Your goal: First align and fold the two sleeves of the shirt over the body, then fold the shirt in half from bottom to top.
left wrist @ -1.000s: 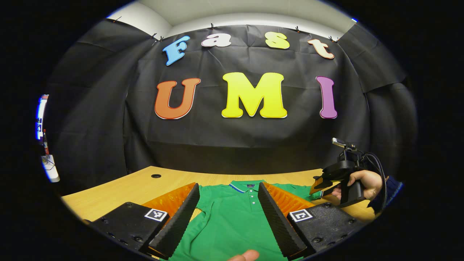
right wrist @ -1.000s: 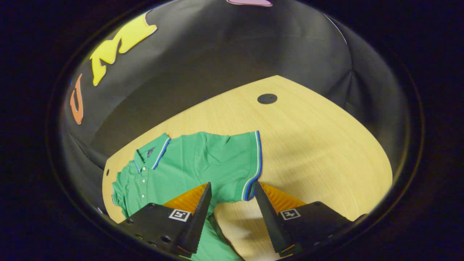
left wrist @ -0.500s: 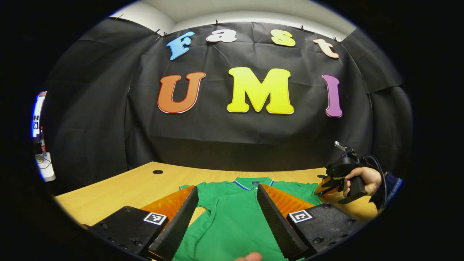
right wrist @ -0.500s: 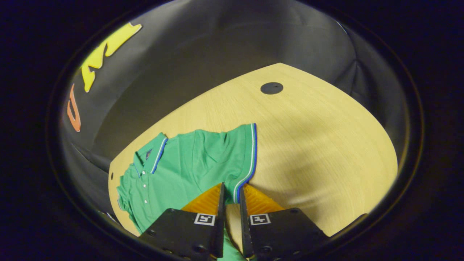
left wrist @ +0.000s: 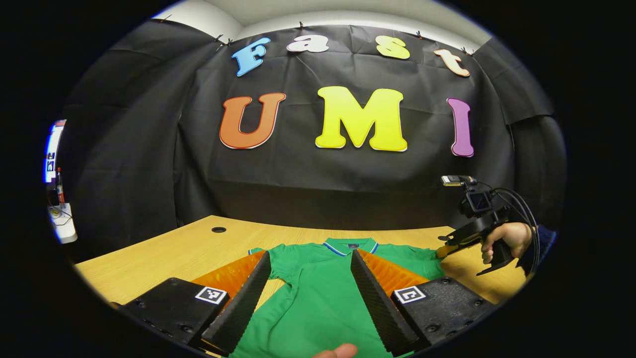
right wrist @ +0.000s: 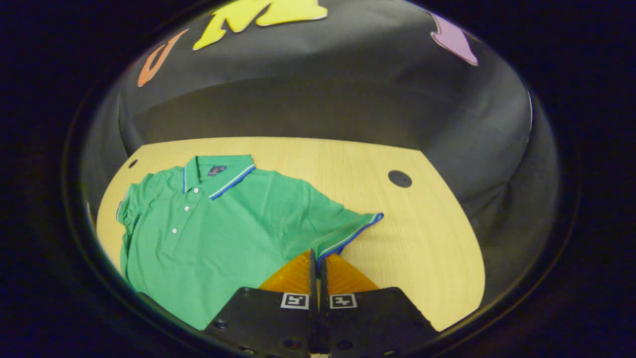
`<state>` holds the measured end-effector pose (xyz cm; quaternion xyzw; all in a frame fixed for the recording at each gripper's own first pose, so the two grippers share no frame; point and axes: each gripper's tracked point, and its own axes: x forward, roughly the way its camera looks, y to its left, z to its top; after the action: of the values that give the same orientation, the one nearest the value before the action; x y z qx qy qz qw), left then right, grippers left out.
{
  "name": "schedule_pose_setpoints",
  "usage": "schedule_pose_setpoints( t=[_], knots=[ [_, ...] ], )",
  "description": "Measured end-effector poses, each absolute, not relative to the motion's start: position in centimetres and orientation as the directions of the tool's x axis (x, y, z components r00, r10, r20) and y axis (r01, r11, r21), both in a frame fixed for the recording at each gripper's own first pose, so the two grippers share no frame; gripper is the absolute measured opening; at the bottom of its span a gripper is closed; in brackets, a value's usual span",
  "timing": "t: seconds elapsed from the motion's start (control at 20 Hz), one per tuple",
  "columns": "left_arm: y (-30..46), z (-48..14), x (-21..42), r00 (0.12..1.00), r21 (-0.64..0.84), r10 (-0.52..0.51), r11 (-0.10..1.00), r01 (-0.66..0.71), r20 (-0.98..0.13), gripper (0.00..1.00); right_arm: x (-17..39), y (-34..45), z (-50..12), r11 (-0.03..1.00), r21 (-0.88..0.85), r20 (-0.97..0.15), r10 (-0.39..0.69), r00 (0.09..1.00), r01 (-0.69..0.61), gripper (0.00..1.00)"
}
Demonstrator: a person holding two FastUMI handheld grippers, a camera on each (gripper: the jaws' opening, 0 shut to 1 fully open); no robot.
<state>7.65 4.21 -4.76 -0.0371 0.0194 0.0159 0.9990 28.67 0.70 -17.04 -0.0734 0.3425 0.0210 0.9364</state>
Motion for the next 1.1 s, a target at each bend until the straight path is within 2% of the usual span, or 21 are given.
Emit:
schedule_pose_setpoints(
  t=[0.15, 0.25, 0.35, 0.5, 0.65, 0.7, 0.75, 0.8, 0.9, 0.95, 1.05, 1.1],
  knots=[
    [4.8, -4.8, 7.8, 0.998, -0.075, 0.043, 0.996, -0.045, -0.04, 1.0, 28.5, 2.9, -16.0, 0.935, -0.308, -0.6, -0.05, 0.798, -0.174, 0.0],
    [5.1, -4.8, 8.0, 0.998, -0.075, 0.046, 0.996, -0.048, -0.035, 1.0, 28.4, 4.0, -15.8, 0.852, -0.477, -0.558, -0.104, 0.823, -0.216, 0.0],
    [6.1, -5.1, 8.4, 0.997, -0.064, 0.068, 0.995, -0.07, -0.034, 1.0, 27.8, 6.5, -16.3, 0.762, -0.579, -0.543, -0.096, 0.834, -0.29, 0.0],
    [7.8, -5.4, 8.6, 0.993, -0.046, 0.11, 0.993, -0.112, -0.038, 1.0, 27.0, 10.3, -17.3, 0.691, -0.63, -0.517, -0.034, 0.855, -0.354, 0.0],
    [9.5, -5.6, 9.2, 0.99, -0.039, 0.139, 0.989, -0.14, -0.026, 1.0, 25.1, 11.9, -17.3, 0.714, -0.574, -0.553, 0.022, 0.833, -0.401, 0.05],
    [10.1, -6.1, 9.5, 0.988, -0.043, 0.151, 0.987, -0.153, -0.039, 1.0, 24.6, 11.9, -17.5, 0.737, -0.545, -0.56, 0.036, 0.827, -0.401, 0.27],
    [10.6, -6.7, 9.7, 0.986, -0.049, 0.157, 0.986, -0.16, -0.057, 1.0, 25.1, 12.0, -17.7, 0.759, -0.527, -0.545, 0.043, 0.838, -0.382, 0.3],
    [11.0, -7.2, 10.0, 0.984, -0.054, 0.162, 0.985, -0.166, -0.071, 1.0, 25.2, 12.1, -17.4, 0.781, -0.506, -0.524, 0.059, 0.85, -0.366, 0.46],
    [11.8, -7.7, 10.3, 0.98, -0.051, 0.181, 0.981, -0.186, -0.087, 1.0, 24.8, 12.3, -15.9, 0.813, -0.473, -0.46, 0.101, 0.882, -0.339, 0.87],
    [12.3, -7.8, 10.6, 0.978, -0.051, 0.189, 0.98, -0.194, -0.088, 1.0, 24.8, 12.4, -15.0, 0.83, -0.449, -0.422, 0.129, 0.898, -0.33, 0.95],
    [12.5, -8.2, 11.0, 0.977, -0.056, 0.185, 0.98, -0.192, -0.109, 1.0, 23.6, 12.3, -13.1, 0.873, -0.374, -0.379, 0.164, 0.911, -0.312, 0.95],
    [12.7, -8.4, 11.2, 0.976, -0.056, 0.184, 0.98, -0.191, -0.117, 1.0, 22.8, 12.4, -12.1, 0.893, -0.327, -0.364, 0.185, 0.913, -0.311, 0.99]
  ],
)
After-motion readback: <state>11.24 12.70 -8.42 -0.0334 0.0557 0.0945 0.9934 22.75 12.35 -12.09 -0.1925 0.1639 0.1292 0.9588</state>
